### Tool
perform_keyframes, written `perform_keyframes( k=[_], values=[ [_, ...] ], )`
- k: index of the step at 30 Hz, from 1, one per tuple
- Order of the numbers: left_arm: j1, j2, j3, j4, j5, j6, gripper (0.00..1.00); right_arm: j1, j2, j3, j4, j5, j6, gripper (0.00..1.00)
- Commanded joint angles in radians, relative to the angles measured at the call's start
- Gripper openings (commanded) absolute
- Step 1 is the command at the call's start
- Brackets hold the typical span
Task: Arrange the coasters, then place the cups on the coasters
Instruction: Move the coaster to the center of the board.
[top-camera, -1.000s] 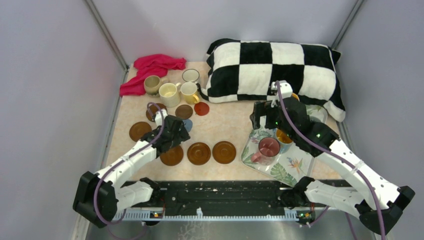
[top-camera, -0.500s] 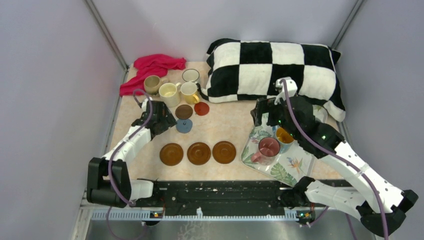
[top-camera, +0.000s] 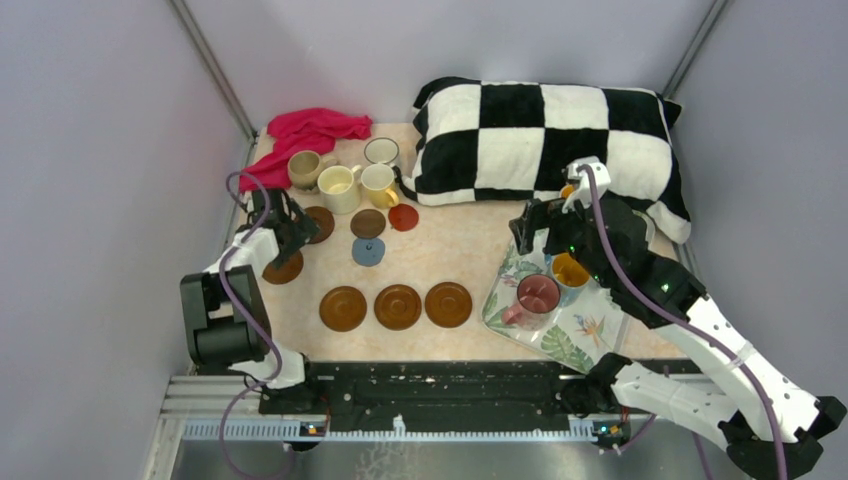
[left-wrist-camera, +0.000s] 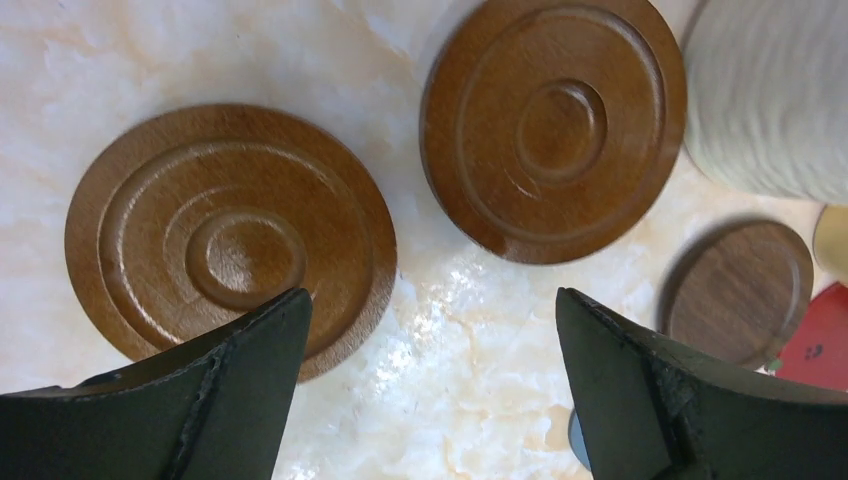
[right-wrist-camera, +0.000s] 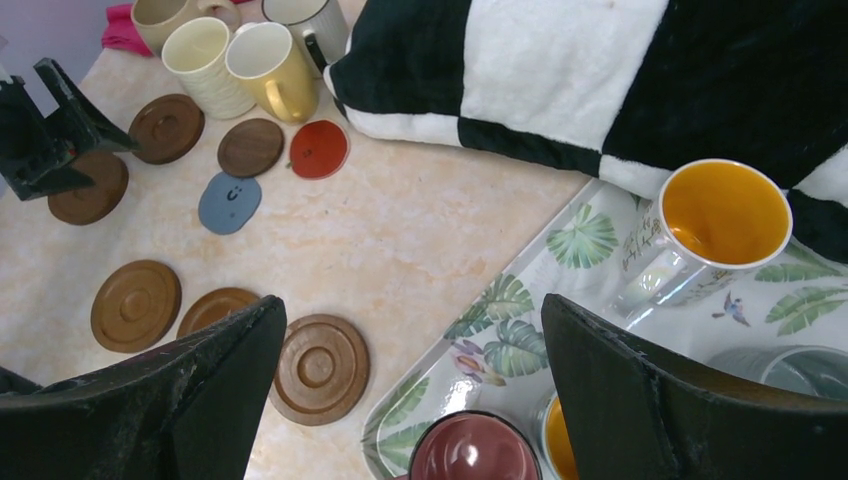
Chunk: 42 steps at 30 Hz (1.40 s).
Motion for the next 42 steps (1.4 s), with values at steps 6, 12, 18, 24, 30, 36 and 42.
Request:
perform_keyframes(
  k=[6,12,18,24,30,36,42],
  values=[
    [0.085,0.121,0.058,0.074,0.05,0.001,0.98,0.004,-0.025,-0.008,0.029,-0.014,-0.02,0.99],
    [0.104,0.11,0.038,0.065,0.016,-0.04,0.98,0.003,-0.022,-0.009,0.032,-0.026,-0.02,0.99],
    [0.111,0.051,-0.028,0.027,-0.046,-0.131,0.98,0.004,-0.014,-0.009,0.034,-0.038,-0.02,0.99],
    [0.11,-0.07,-0.118,-0.034,-0.044,-0.229,0.98,0.004,-0.018,-0.012,0.033,-0.04,-0.02,0.99],
    [0.11,-0.162,-0.196,-0.103,-0.047,-0.253,0.98,0.005,-0.021,-0.02,0.039,-0.047,-0.02,0.99],
    [0.11,-0.263,-0.286,-0.145,-0.028,-0.277,0.98,0.004,-0.011,-0.02,0.045,-0.057,-0.019,0.99],
    [0.109,-0.329,-0.324,-0.191,-0.034,-0.283,0.99,0.004,-0.004,-0.022,0.049,-0.059,-0.018,0.99]
  ],
)
